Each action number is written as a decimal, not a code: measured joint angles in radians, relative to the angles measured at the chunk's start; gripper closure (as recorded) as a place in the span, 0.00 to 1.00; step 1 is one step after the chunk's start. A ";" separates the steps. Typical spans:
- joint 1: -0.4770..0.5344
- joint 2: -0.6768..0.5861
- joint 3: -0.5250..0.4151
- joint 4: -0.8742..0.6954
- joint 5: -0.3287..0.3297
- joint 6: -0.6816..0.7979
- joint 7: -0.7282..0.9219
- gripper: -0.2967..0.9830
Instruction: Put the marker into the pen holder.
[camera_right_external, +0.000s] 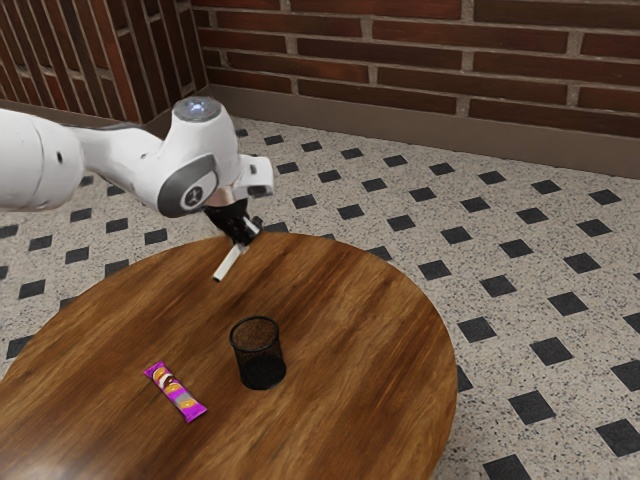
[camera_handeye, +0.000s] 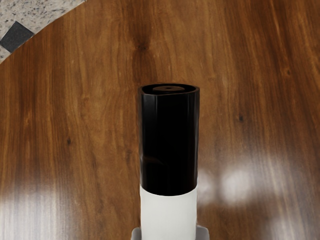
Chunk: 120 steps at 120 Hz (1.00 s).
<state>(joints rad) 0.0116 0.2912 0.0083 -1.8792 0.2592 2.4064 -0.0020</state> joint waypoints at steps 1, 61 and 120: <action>-0.002 -0.010 0.000 -0.011 0.003 0.013 -0.001 0.85; -0.035 -0.424 -0.121 -0.477 0.025 0.290 -0.267 0.85; -0.032 -0.435 -0.144 -0.556 0.034 0.333 -0.483 0.85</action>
<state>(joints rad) -0.0207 -0.1435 -0.1360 -2.4354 0.2936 2.7396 -0.4849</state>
